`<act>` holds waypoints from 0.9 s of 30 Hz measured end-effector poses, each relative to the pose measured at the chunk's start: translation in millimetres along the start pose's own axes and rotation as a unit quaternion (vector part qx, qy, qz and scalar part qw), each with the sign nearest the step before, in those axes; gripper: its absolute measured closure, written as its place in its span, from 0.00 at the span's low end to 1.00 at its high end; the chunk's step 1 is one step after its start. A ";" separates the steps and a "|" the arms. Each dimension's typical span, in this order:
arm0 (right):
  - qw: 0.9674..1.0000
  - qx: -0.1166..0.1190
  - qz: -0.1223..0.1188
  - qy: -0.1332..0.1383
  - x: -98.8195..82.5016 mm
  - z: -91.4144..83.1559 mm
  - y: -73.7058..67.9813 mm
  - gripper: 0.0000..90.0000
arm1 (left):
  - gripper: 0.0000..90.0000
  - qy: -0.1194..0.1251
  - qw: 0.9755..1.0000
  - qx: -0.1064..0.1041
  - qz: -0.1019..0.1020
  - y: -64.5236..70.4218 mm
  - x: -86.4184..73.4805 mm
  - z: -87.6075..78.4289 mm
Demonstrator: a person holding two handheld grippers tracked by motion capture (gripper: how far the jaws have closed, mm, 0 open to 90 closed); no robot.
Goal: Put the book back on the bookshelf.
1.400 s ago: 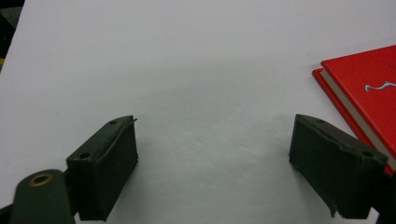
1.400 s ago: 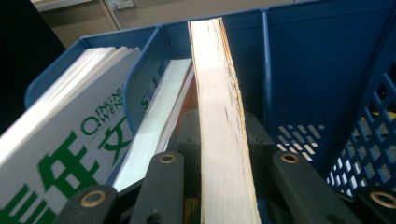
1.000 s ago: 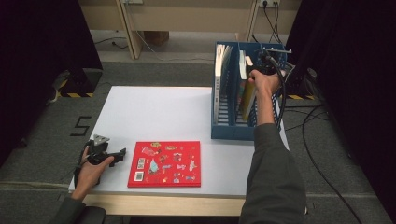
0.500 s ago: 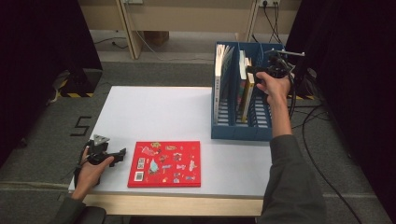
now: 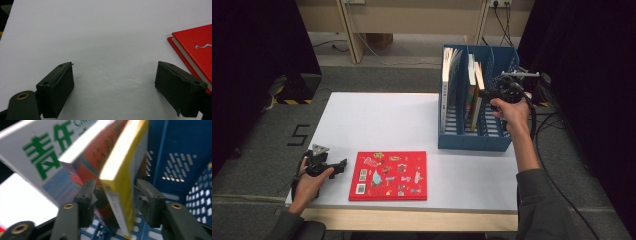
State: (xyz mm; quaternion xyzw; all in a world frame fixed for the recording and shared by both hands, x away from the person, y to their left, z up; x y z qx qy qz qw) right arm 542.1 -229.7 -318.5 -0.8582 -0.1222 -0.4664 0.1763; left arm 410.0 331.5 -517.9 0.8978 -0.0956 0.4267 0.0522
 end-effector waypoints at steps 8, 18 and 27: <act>1.000 0.019 0.021 -0.003 -8.8 19.5 4.0 0.74 | 0.16 0.000 1.000 -0.001 0.000 -0.1 0.0 0.0; 0.996 0.044 0.076 0.030 -4.4 38.2 6.1 0.74 | 0.16 -0.001 1.000 -0.001 0.000 -0.1 0.1 0.1; 0.995 0.055 0.081 0.013 -6.5 35.5 14.2 0.64 | 0.16 -0.001 1.000 -0.001 0.000 -0.3 0.0 0.0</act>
Point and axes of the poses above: each handheld gripper's, and its own axes: z roughly forward along the jaws, x roughly out of its top, y roughly to its right, the point moved 2 cm from there along z, roughly forward along the jaws, and after that the axes turned 2 degrees about y, right-handed, at the moved point
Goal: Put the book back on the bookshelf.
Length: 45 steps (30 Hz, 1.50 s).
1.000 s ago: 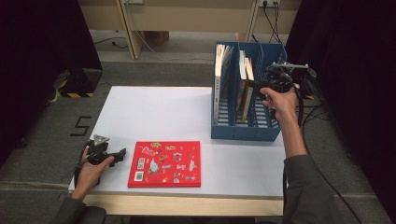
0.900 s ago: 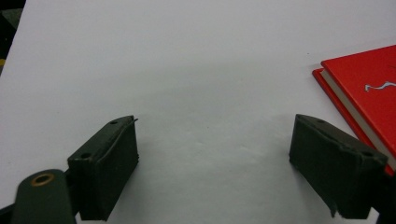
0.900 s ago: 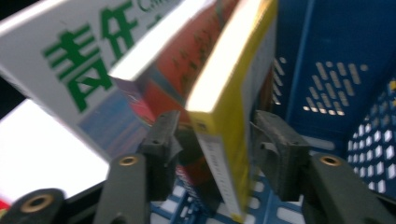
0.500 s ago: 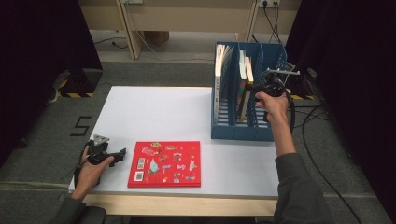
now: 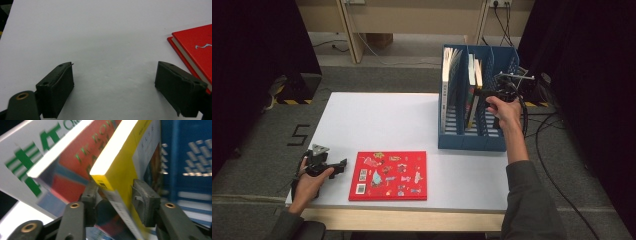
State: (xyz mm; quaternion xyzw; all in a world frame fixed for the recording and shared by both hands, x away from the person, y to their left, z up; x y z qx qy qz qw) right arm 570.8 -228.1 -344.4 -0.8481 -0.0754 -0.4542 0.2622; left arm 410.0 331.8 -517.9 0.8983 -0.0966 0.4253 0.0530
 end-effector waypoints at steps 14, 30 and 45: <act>0.994 -0.008 -0.106 -0.019 -27.5 -46.2 -22.3 0.40 | 0.16 0.000 1.000 -0.002 -0.001 -0.4 -0.1 0.1; 0.993 0.077 -0.090 -0.001 -111.8 -63.3 -53.0 0.26 | 0.15 -0.003 1.000 -0.006 -0.003 -1.0 0.1 -0.2; 0.991 0.084 -0.103 -0.033 -141.8 -55.8 -63.3 0.19 | 0.11 -0.003 1.000 -0.015 -0.001 -0.7 0.1 0.7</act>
Point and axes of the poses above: each handheld gripper's, and its own axes: z roughly forward along the jaws, x roughly out of its top, y roughly to its right, the point moved 2 cm from there along z, roughly forward along the jaws, and after that the axes turned 2 degrees about y, right-handed, at the moved point
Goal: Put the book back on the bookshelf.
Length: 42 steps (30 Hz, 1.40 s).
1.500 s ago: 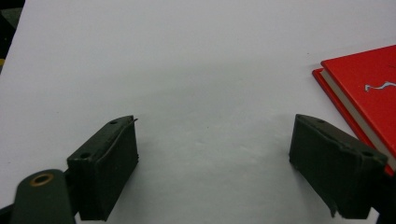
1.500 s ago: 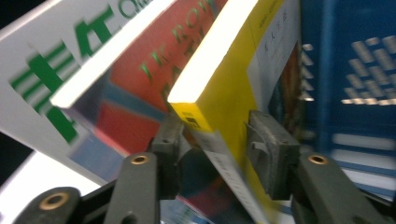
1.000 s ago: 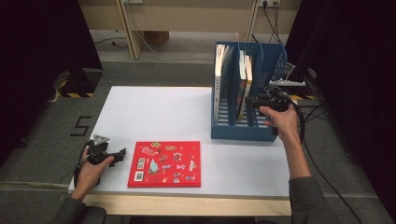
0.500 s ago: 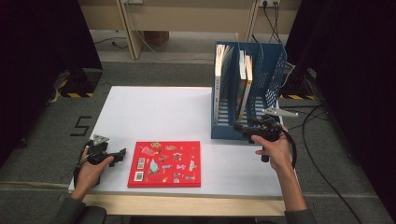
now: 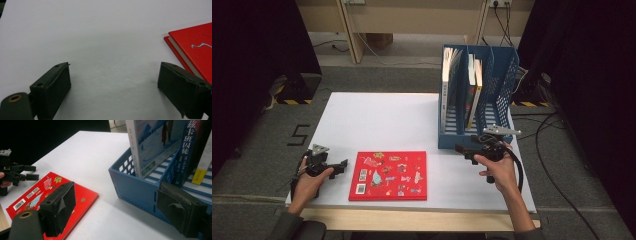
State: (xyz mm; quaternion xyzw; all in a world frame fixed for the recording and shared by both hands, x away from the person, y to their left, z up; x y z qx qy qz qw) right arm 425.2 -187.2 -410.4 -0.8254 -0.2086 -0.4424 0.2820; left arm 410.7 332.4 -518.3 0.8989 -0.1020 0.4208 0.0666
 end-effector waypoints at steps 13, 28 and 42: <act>1.000 0.005 -0.002 -0.014 -7.7 6.1 -7.5 0.19 | 0.10 -0.001 1.000 -0.003 0.000 -0.1 -0.1 0.0; 0.998 0.024 -0.009 -0.056 -33.5 19.6 -24.4 0.19 | 0.10 -0.001 1.000 -0.003 0.001 0.2 -0.1 0.2; 0.995 0.028 -0.006 -0.096 -58.4 36.2 -30.3 0.20 | 0.10 -0.001 1.000 -0.004 0.001 0.2 -0.1 0.2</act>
Point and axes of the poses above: each handheld gripper's, and its own axes: z roughly forward along the jaws, x roughly out of its top, y roughly to its right, the point moved 2 cm from there along z, roughly forward along the jaws, and after that the axes turned 2 degrees about y, right-handed, at the moved point
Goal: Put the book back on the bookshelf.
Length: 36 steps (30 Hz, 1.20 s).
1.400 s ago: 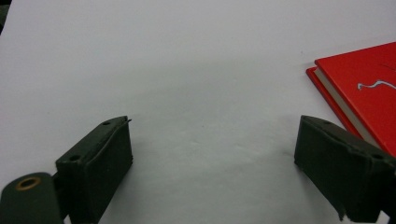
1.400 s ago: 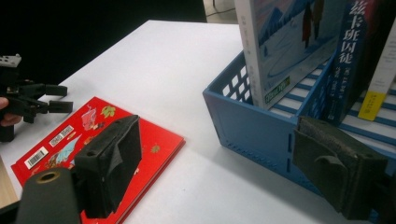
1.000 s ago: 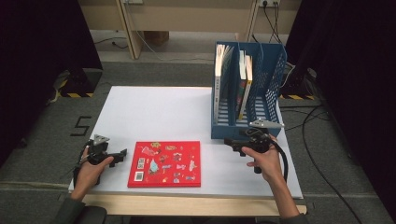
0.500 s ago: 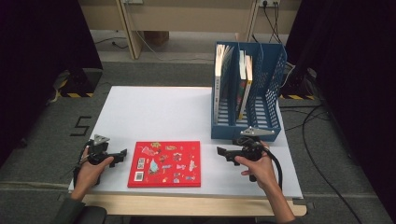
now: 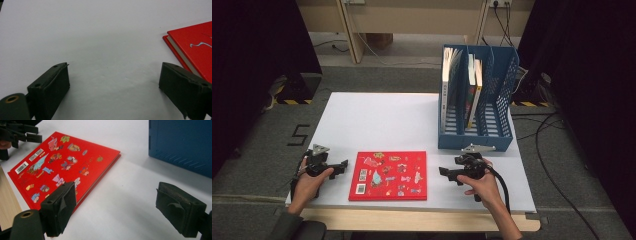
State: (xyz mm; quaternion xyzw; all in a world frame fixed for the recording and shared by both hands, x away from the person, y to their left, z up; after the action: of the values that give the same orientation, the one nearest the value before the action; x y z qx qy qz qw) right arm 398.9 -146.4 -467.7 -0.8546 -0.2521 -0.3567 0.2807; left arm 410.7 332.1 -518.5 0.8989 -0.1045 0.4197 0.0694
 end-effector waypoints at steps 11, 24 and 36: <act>1.000 0.000 -0.002 -0.023 -11.9 12.3 -3.7 0.20 | 0.17 0.009 1.000 -0.002 0.022 5.2 -0.6 -2.3; 1.000 0.000 0.001 -0.030 -15.5 15.1 -8.3 0.23 | 0.16 -0.018 0.998 -0.034 0.040 22.0 -7.8 -14.8; 0.999 0.009 -0.005 -0.042 -16.4 29.8 -20.5 0.23 | 0.30 -0.026 0.996 -0.056 0.062 38.6 -13.9 -27.3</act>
State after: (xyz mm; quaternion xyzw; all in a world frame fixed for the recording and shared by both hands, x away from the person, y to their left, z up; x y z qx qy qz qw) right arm 389.8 -115.9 -491.4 -0.8648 -0.2712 -0.3197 0.2763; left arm 372.3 302.3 -510.4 0.8960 -0.1854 0.3933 0.0906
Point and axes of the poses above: each handheld gripper's, and its own axes: z roughly forward along the jaws, x roughly out of its top, y roughly to its right, the point moved 2 cm from there along z, roughly forward along the jaws, and after that the axes turned 2 degrees about y, right-handed, at the moved point
